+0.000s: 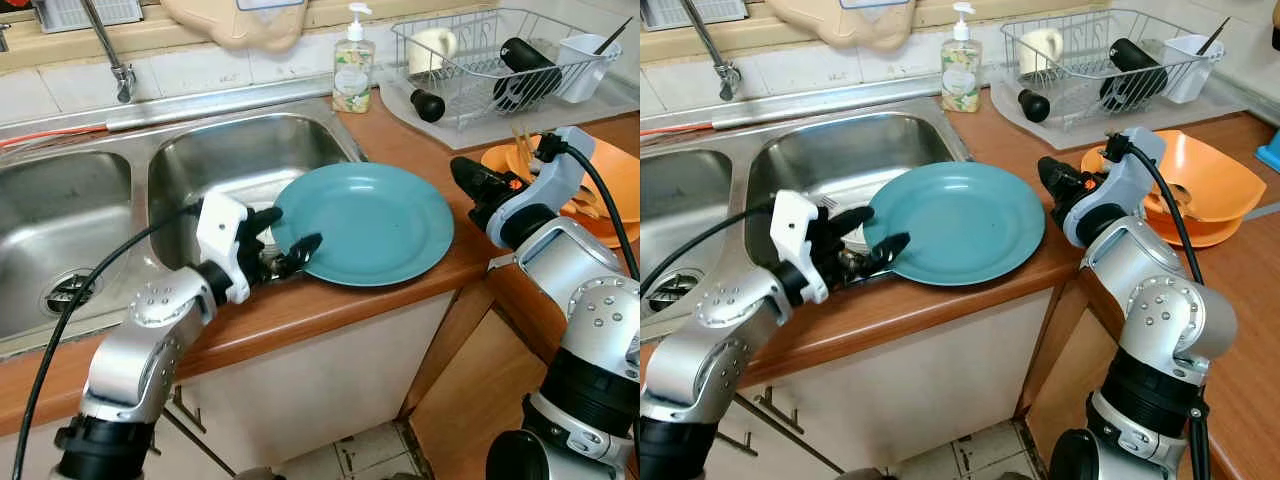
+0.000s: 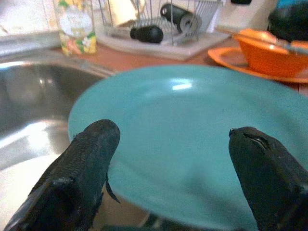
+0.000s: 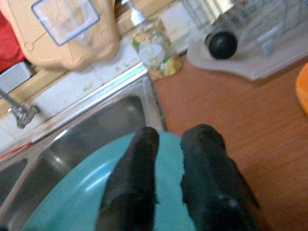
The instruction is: Kitchen organization
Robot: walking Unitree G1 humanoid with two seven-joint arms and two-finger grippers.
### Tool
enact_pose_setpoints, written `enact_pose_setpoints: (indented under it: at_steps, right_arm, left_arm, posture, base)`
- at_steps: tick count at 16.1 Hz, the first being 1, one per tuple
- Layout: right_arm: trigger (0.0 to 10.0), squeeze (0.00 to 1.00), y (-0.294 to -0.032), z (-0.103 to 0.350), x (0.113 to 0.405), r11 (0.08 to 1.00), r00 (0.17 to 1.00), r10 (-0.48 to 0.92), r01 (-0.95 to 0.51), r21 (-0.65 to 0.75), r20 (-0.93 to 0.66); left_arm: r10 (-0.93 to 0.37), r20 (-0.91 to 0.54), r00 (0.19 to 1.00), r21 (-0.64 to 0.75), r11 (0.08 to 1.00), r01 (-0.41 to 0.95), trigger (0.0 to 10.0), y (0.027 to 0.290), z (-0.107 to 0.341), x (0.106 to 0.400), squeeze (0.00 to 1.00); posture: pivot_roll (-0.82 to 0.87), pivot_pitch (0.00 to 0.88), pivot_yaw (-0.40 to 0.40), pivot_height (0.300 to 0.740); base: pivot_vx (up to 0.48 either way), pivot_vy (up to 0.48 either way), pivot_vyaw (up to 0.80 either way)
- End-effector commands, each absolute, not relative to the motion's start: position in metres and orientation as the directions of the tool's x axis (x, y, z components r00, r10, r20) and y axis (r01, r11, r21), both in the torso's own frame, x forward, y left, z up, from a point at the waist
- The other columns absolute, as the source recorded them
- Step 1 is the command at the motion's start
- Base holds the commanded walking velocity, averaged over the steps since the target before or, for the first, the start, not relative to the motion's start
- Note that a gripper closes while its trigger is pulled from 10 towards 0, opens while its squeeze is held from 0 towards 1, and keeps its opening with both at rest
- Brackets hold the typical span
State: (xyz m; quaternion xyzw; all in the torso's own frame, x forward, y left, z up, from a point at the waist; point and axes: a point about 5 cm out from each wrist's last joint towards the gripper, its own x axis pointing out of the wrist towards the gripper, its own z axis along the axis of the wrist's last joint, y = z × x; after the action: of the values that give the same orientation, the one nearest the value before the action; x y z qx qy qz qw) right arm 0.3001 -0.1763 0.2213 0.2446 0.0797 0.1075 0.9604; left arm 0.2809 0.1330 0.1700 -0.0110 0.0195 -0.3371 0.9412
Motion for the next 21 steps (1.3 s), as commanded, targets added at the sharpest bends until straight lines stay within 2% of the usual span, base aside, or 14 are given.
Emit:
enact_pose_setpoints:
  at_steps: [1, 2, 3, 4, 6, 7, 10, 13, 14, 15, 16, 21]
  right_arm:
    - [10.0, 1.0, -0.176, 0.218, 0.298, 0.848, 0.954, 0.271, -0.174, 0.501, -0.128]
    - [10.0, 1.0, -0.18, 0.213, 0.297, 0.851, 0.944, 0.28, -0.16, 0.501, -0.173]
    - [10.0, 1.0, -0.181, 0.212, 0.297, 0.853, 0.943, 0.278, -0.153, 0.499, -0.185]
    - [10.0, 1.0, -0.182, 0.211, 0.298, 0.855, 0.942, 0.276, -0.15, 0.497, -0.19]
    - [10.0, 1.0, -0.185, 0.213, 0.299, 0.851, 0.938, 0.286, -0.153, 0.503, -0.198]
    - [10.0, 1.0, -0.185, 0.213, 0.299, 0.851, 0.938, 0.286, -0.153, 0.503, -0.198]
    - [10.0, 1.0, -0.189, 0.216, 0.295, 0.843, 0.928, 0.311, -0.169, 0.511, -0.206]
    - [10.0, 1.0, -0.19, 0.214, 0.294, 0.837, 0.925, 0.313, -0.161, 0.523, -0.215]
    - [10.0, 1.0, -0.189, 0.213, 0.293, 0.831, 0.922, 0.316, -0.156, 0.534, -0.223]
    - [10.0, 1.0, -0.189, 0.212, 0.293, 0.825, 0.92, 0.318, -0.149, 0.545, -0.23]
    - [10.0, 0.0, -0.189, 0.212, 0.292, 0.821, 0.917, 0.323, -0.148, 0.551, -0.235]
    - [10.0, 0.0, -0.186, 0.205, 0.288, 0.812, 0.891, 0.355, -0.145, 0.565, -0.283]
  left_arm:
    - [-0.613, -0.011, 0.79, -0.038, 0.789, 0.613, 10.0, 0.138, 0.175, 0.285, 0.0]
    - [-0.597, 0.009, 0.803, -0.079, 0.8, 0.595, 10.0, 0.141, 0.179, 0.29, 0.0]
    - [-0.583, 0.008, 0.812, -0.104, 0.807, 0.581, 10.0, 0.142, 0.18, 0.293, 0.41]
    - [-0.575, 0.004, 0.818, -0.118, 0.812, 0.572, 10.0, 0.144, 0.181, 0.296, 1.0]
    - [-0.555, -0.015, 0.832, -0.204, 0.816, 0.541, 10.0, 0.152, 0.185, 0.317, 1.0]
    - [-0.555, -0.015, 0.832, -0.204, 0.816, 0.541, 10.0, 0.152, 0.185, 0.317, 1.0]
    - [-0.497, -0.073, 0.865, -0.317, 0.833, 0.452, 10.0, 0.176, 0.182, 0.35, 1.0]
    - [-0.491, -0.111, 0.864, -0.393, 0.82, 0.415, 10.0, 0.183, 0.177, 0.359, 1.0]
    - [-0.466, -0.144, 0.873, -0.461, 0.812, 0.358, 10.0, 0.192, 0.171, 0.367, 1.0]
    - [-0.496, -0.134, 0.858, -0.543, 0.761, 0.355, 10.0, 0.191, 0.168, 0.369, 0.42]
    - [-0.498, -0.142, 0.856, -0.559, 0.754, 0.345, 10.0, 0.193, 0.166, 0.37, 0.0]
    - [-0.553, -0.187, 0.812, -0.659, 0.684, 0.314, 10.0, 0.189, 0.15, 0.375, 0.0]
  posture:
    - [-0.03, 0.0, 0.073, 0.74]
    - [-0.03, 0.0, 0.071, 0.74]
    - [-0.03, 0.0, 0.068, 0.74]
    - [-0.03, 0.0, 0.068, 0.74]
    - [-0.03, 0.0, 0.063, 0.74]
    - [-0.03, 0.0, 0.063, 0.74]
    - [-0.03, 0.0, 0.073, 0.74]
    - [-0.03, 0.0, 0.08, 0.74]
    - [-0.04, 0.0, 0.086, 0.74]
    - [-0.04, 0.0, 0.087, 0.74]
    - [-0.04, 0.0, 0.088, 0.74]
    - [-0.04, 0.0, 0.09, 0.74]
  base:
    - [0.0, 0.0, 0.0]
    - [0.0, 0.0, 0.0]
    - [0.0, 0.0, 0.0]
    - [0.0, 0.0, 0.0]
    - [0.0, 0.0, 0.0]
    - [0.0, 0.0, 0.0]
    - [0.0, 0.0, 0.0]
    - [0.0, 0.0, 0.0]
    - [0.0, 0.0, 0.0]
    - [0.0, 0.0, 0.0]
    - [0.0, 0.0, 0.0]
    - [0.0, 0.0, 0.0]
